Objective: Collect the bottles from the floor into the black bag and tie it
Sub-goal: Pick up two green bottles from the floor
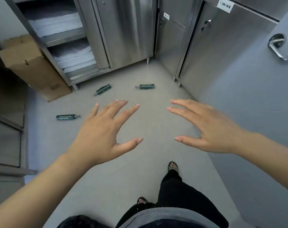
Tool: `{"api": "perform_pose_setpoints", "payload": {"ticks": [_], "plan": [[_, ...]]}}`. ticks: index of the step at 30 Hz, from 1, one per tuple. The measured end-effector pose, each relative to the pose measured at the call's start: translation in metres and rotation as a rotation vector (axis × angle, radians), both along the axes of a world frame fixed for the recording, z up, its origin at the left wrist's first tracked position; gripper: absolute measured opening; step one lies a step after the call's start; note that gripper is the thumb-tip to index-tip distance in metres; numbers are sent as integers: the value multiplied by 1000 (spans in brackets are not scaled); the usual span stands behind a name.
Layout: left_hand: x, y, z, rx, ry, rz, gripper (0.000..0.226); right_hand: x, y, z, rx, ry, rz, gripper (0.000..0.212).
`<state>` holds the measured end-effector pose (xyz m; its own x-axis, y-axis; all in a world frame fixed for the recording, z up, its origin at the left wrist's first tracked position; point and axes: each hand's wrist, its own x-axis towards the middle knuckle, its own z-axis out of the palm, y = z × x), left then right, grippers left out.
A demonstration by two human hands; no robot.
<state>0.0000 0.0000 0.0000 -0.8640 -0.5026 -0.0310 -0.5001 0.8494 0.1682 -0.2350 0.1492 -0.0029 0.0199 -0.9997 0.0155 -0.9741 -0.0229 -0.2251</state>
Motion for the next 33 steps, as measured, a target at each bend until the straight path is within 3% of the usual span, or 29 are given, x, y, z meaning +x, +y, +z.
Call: {"api": "perform_pose_setpoints", "payload": {"ticks": [8,21,33], "plan": [[-78,-36,-15,46,-32,-46,78,-68,-25,-17,3,-17,-74,69],[-286,-121,-18,125,-2,-48,77,-245,-92,-23,-7,-111,-184,68],[-353,-208,-26,180,-10,22,76,-335,-195,-22,5,-148,-119,69]]}}
